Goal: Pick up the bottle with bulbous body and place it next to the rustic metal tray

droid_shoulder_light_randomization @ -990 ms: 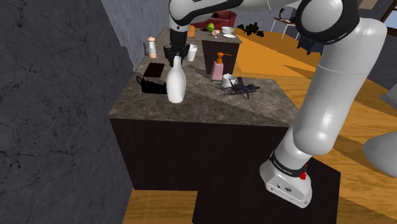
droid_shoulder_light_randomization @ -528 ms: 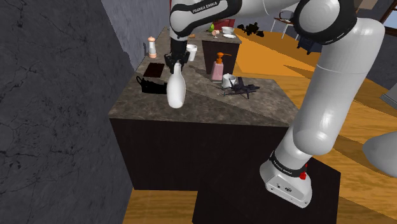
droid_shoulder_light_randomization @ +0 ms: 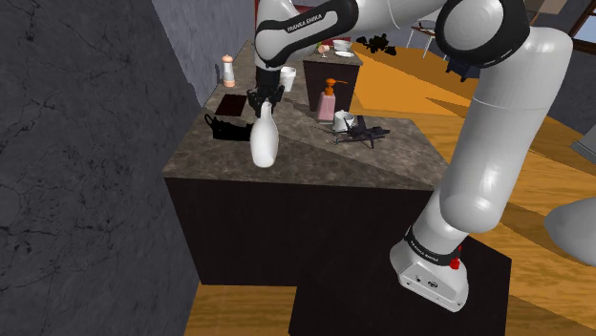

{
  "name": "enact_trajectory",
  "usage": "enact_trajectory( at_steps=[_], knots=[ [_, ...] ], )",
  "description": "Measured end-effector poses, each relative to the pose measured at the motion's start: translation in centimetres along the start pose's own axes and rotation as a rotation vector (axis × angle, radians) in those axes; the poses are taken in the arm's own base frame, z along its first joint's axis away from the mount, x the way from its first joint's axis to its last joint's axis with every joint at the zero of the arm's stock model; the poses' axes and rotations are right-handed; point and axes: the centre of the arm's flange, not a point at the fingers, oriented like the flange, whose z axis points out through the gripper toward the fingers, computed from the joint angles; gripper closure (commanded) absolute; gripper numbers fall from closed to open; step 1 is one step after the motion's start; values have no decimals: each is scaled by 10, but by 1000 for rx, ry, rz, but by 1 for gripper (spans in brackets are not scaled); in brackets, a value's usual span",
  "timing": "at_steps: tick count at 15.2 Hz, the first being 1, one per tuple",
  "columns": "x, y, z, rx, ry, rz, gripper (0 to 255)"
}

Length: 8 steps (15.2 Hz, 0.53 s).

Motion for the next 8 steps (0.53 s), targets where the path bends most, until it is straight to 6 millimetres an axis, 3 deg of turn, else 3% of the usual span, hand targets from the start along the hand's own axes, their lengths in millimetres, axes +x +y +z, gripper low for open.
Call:
enact_trajectory(
  at_steps=[2, 3, 8],
  knots=[
    [0, 0, 0, 0, 0, 0, 255],
    [0, 0, 0, 0, 0, 0, 0],
    [0, 0, 0, 0, 1, 0, 0]
  ],
)
